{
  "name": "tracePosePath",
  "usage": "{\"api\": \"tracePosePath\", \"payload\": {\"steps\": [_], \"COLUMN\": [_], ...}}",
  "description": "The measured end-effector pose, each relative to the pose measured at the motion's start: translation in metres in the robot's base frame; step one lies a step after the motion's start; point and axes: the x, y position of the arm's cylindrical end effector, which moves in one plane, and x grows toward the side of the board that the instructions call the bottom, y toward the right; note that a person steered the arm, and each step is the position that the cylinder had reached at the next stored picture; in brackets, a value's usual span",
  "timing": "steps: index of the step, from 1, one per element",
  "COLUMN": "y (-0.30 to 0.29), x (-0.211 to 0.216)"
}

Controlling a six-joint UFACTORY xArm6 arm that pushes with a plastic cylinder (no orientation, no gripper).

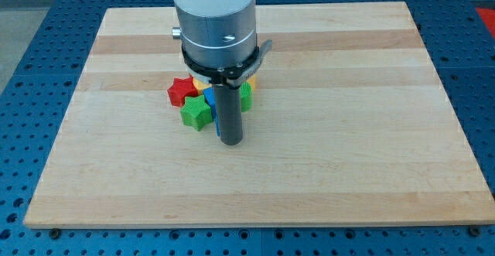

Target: Nudge the group of block a bit down

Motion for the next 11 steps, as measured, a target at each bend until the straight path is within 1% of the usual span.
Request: {"api": "tracePosePath", "payload": {"steps": [2,3,4,5,7,8,9,10,11], "y": [0.086,0.128,0.142,0.123,-0.009,-0.061,-0.089,-0.103,-0.092], "x": [-0.003,-0.051,-0.132,-0.187,-0.194,-0.190,-0.167,-0.155,-0.143]}}
